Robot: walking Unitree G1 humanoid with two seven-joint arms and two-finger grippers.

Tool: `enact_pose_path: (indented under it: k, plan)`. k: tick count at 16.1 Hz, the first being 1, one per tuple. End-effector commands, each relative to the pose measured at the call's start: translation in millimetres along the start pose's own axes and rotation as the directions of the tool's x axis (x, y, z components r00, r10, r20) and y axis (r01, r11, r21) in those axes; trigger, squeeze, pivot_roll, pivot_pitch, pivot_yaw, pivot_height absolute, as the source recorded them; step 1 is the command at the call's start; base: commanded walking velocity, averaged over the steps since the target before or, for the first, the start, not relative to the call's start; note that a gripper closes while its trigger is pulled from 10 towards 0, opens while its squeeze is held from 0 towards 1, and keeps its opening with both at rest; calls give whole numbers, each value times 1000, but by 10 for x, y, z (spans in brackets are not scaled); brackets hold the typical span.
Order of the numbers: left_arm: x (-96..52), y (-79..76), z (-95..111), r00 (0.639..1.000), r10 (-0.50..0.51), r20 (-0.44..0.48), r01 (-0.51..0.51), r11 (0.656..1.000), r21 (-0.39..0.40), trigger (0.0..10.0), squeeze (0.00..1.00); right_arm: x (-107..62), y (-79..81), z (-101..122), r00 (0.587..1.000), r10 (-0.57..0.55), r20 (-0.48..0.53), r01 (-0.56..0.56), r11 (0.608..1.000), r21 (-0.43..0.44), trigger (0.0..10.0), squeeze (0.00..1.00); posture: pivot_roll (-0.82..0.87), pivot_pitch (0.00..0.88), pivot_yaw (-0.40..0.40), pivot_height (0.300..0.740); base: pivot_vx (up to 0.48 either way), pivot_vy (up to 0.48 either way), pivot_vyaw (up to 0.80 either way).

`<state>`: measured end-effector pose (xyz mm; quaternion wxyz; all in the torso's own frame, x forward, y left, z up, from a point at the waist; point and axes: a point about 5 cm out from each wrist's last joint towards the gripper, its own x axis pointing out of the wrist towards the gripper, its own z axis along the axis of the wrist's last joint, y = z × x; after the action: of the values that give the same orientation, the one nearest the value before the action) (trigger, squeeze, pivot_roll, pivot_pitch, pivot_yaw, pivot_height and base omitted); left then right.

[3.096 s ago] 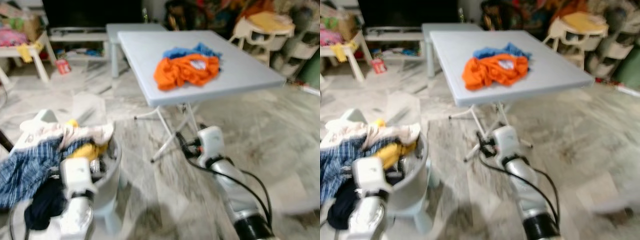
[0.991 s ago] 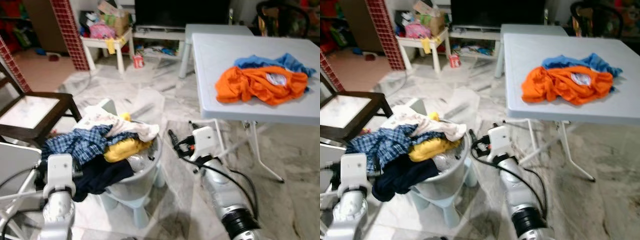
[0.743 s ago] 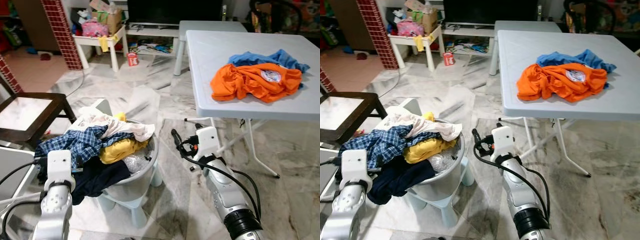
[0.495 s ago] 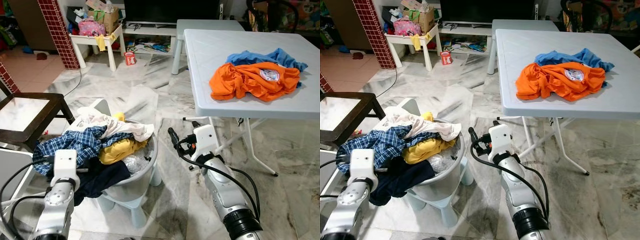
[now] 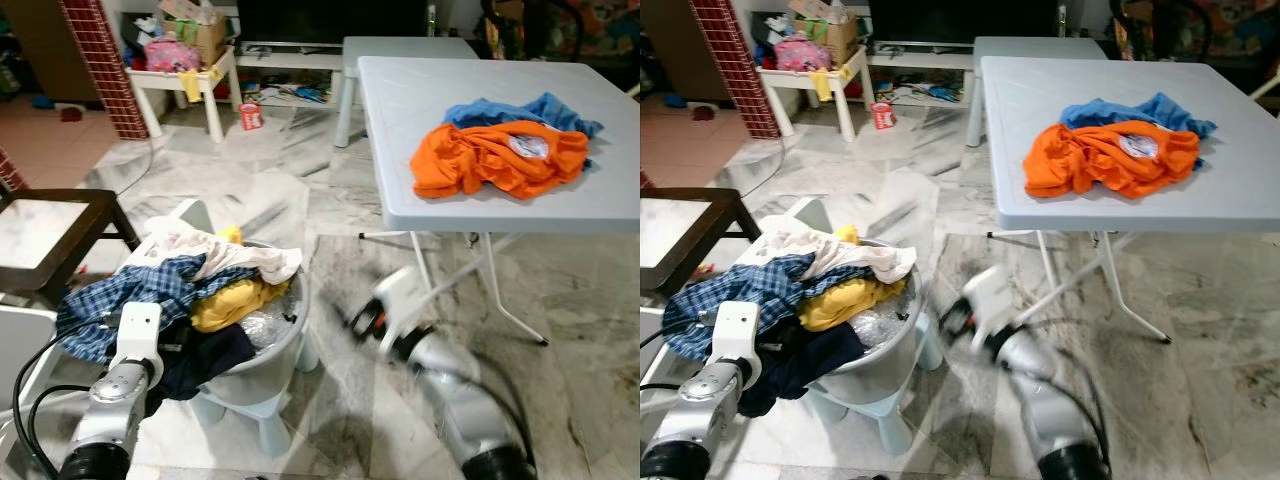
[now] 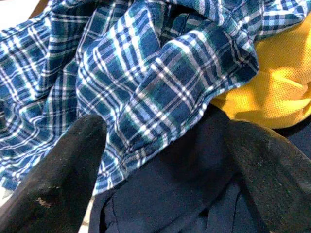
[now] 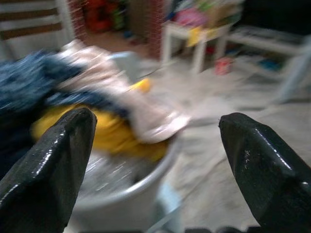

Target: Hang hanger

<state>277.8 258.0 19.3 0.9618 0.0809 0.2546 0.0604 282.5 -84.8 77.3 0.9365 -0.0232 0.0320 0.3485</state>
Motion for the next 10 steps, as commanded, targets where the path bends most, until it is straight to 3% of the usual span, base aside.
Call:
enact_pose_path:
  k: [1,2,10]
  plan:
    - [18,66,-1,1000,4,2,-4,1000,-8,353,0,-9,76,6,996,86,-21,-86,996,0,10000,0,45,61,-2,740,0,0,0]
    - [22,75,-28,1000,3,-4,-3,1000,-9,0,0,-26,106,-20,992,116,-41,-116,993,-6,10000,0,41,58,-1,740,0,0,0]
    - [20,178,-149,998,44,-33,-45,999,-18,0,0,-103,312,-80,953,280,-117,-284,959,-15,10000,0,48,67,-13,740,0,0,0]
